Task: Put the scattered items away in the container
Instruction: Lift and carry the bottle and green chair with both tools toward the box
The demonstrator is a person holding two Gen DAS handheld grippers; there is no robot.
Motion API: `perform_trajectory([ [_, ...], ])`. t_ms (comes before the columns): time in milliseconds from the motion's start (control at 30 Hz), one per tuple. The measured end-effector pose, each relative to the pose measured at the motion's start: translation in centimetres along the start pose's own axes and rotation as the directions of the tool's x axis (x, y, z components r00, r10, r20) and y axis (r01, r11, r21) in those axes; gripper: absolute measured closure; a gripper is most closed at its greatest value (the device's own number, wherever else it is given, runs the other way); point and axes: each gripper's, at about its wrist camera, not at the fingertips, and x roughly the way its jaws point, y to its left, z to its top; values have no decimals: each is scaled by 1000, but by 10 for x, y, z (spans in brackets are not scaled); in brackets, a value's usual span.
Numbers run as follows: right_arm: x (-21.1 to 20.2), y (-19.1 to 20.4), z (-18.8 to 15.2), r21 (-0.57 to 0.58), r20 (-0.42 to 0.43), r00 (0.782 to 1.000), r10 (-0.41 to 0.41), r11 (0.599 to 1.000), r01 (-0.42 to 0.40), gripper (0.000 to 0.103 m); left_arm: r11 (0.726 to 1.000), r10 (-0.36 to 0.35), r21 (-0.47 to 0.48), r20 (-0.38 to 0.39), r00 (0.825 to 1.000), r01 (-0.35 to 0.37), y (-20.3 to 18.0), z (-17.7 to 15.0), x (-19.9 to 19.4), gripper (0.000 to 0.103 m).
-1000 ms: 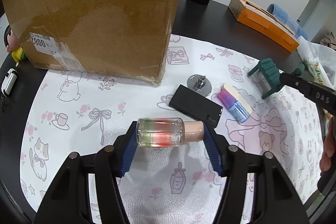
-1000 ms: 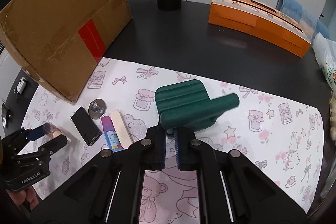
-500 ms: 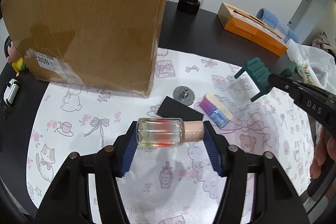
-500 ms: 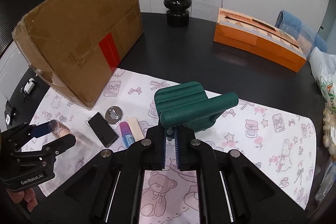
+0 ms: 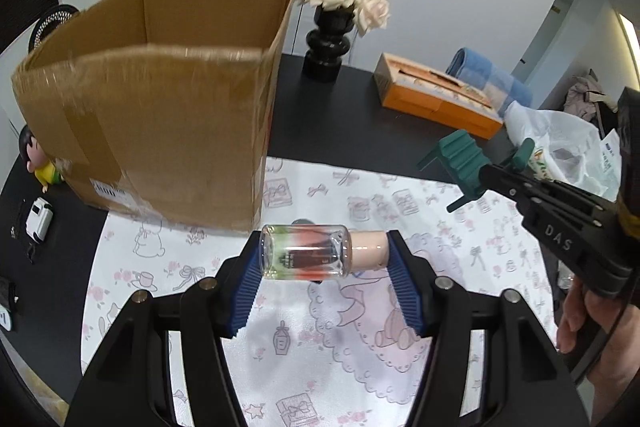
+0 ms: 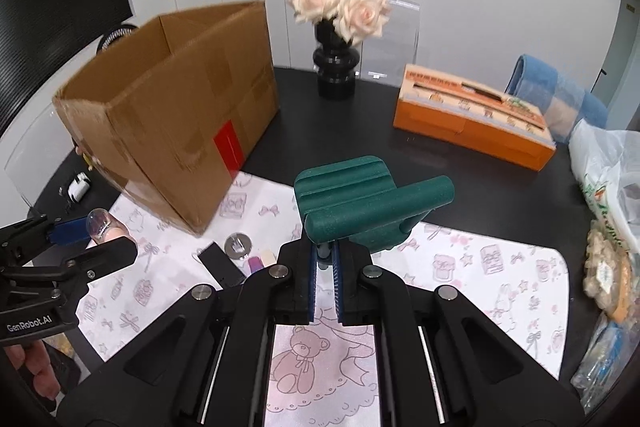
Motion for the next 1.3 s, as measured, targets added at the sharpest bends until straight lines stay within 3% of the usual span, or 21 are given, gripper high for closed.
perform_trajectory([
  [367,-75,12,42,-36,101,995,7,999,-3,96,999,-30,23,104,994,27,-28,40,-64,45],
  [633,-101,47,70,-91,137,988,70,994,-58,96,1000,-15,4,154,988,14,-9,65,-93,45],
  [900,-93,94,99,-151,129,986,107,985,-87,96,999,21,-30,190,981,-16,30,88,-115,45],
  [1300,-42,161,139,-200,62,981,183,965,-167,96,991,105,-97,197,975,-87,113,123,-114,45],
])
